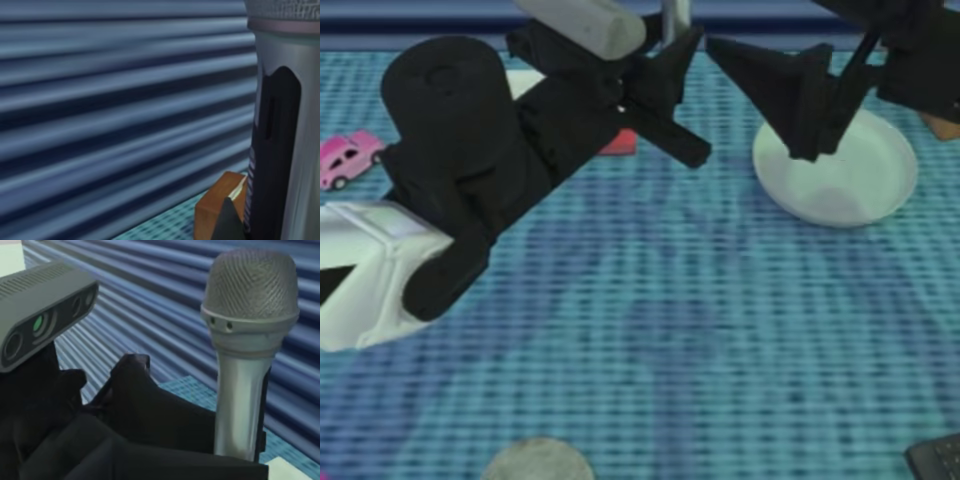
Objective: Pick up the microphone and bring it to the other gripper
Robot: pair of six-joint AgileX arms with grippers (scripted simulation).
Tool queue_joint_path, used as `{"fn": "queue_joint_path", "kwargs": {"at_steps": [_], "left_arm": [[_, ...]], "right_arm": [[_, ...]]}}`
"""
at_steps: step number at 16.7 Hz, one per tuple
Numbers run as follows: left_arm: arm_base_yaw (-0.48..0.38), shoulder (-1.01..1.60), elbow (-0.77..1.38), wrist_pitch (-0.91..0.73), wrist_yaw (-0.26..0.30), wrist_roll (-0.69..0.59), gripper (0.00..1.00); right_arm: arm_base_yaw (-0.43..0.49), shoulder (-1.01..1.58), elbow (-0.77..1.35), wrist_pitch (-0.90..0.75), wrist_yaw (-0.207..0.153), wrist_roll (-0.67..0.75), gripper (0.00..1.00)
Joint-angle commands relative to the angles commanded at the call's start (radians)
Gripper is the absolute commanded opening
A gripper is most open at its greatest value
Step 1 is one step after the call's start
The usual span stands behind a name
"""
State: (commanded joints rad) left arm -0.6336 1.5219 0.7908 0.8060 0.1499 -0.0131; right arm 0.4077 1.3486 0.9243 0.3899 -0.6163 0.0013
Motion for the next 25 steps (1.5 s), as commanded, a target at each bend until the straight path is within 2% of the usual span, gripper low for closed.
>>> {"fn": "queue_joint_path", "kwargs": {"at_steps": [6, 8, 11, 24, 25], "left_arm": [[0.000, 0.000, 0.000, 0.000, 0.000, 0.000, 0.00], [0.000, 0.000, 0.000, 0.000, 0.000, 0.000, 0.00], [0.000, 0.000, 0.000, 0.000, 0.000, 0.000, 0.00], [0.000, 0.000, 0.000, 0.000, 0.000, 0.000, 0.00], [0.000, 0.000, 0.000, 0.000, 0.000, 0.000, 0.00]], "right_arm": [[0.120, 0.238, 0.189, 0.044, 0.124, 0.005, 1.00], [0.136, 0.264, 0.213, 0.049, 0.140, 0.006, 1.00], [0.137, 0.264, 0.213, 0.049, 0.141, 0.006, 1.00], [0.137, 0.264, 0.213, 0.049, 0.141, 0.006, 0.02], [0.137, 0.264, 0.213, 0.049, 0.141, 0.006, 0.00]]}}
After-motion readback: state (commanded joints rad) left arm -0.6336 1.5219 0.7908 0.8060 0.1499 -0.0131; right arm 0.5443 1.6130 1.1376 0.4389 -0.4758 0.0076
